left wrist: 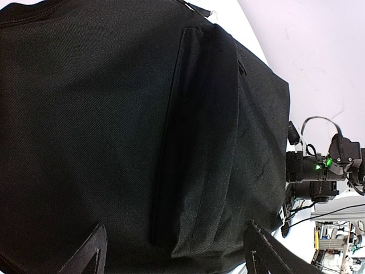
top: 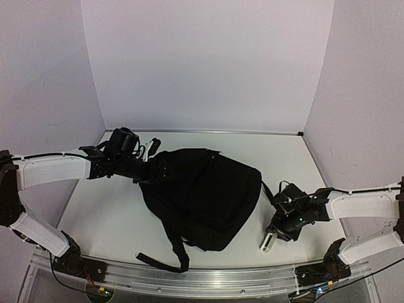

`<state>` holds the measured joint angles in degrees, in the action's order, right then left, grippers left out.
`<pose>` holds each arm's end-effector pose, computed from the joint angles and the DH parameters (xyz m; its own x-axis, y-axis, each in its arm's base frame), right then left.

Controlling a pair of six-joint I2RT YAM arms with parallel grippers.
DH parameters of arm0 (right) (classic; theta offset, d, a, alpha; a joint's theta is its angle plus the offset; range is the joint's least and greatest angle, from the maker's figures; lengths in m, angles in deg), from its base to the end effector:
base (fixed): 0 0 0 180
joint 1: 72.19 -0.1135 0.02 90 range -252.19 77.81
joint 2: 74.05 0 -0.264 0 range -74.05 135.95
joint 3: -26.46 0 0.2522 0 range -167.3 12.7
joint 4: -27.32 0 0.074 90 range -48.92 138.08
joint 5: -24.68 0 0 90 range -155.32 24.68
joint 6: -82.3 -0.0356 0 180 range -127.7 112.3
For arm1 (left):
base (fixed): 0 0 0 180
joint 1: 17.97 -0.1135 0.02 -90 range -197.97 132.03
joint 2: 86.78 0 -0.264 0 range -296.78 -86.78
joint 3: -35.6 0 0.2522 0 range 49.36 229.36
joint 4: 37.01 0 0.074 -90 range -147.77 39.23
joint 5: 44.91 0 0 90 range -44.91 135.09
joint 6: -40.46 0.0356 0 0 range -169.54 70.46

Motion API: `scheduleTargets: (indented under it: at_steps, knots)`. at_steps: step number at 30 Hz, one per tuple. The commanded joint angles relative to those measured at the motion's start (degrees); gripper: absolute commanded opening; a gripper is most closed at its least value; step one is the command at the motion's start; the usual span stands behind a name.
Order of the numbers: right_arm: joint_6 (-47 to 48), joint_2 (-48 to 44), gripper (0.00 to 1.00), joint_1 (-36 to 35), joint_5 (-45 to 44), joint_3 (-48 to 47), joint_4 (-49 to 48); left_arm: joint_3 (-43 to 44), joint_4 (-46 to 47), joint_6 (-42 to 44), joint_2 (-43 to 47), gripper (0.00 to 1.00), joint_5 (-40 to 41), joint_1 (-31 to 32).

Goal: Pack the student bag
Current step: Pick up the stationery from the center of the board.

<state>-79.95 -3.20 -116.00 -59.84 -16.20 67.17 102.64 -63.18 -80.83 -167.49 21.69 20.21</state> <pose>0.1395 0.1386 0.1423 -0.8849 0.4649 -0.0297 0.4195 0.8229 0.3832 0.2305 -0.1992 0.2461 -0.8495 0.0616 -0.5240 0.4281 0.6611 -0.6162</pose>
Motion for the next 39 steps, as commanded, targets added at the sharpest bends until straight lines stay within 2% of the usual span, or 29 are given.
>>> scheduleTargets:
  at_steps: [1, 4, 7, 12, 17, 23, 28, 34, 39]
  knots:
    - [0.2, -2.1, 0.13, -0.2, -3.5, -3.6, -0.8, 1.8, 2.0, 0.3, 3.1, 0.82, 0.1, -0.5]
    - [1.7, -6.0, 0.03, -0.2, -5.7, -8.1, 1.6, 1.9, 3.2, -0.5, 4.7, 0.83, -0.6, -0.6]
    - [5.0, -9.7, 0.00, -0.2, -9.1, -13.2, 2.7, 1.5, 7.5, -2.1, 5.9, 0.83, -4.6, -0.6]
    - [16.7, -11.2, 0.00, -0.2, -7.8, -22.1, -9.5, 1.2, 18.4, -5.4, 4.6, 0.83, -15.0, -0.6]
    - [25.0, -6.4, 0.00, -0.5, 0.5, -26.9, -28.6, 1.9, 27.0, -8.5, 4.0, 0.83, -22.2, -0.5]
    - [29.0, 3.4, 0.00, -1.9, 14.3, -32.7, -47.1, 3.1, 33.1, -11.7, 2.9, 0.84, -29.8, 0.1]
    - [30.9, 10.4, 0.00, -4.9, 21.4, -39.3, -50.9, 3.9, 38.0, -14.3, 0.9, 0.85, -31.7, 1.2]
    - [30.2, 14.5, 0.00, -7.2, 24.7, -41.5, -54.3, 3.7, 46.0, -17.6, -1.0, 0.84, -33.0, 1.7]
    - [28.4, 16.2, 0.00, -8.2, 27.3, -41.5, -58.0, 2.5, 56.3, -23.7, -2.9, 0.70, -35.4, 1.8]
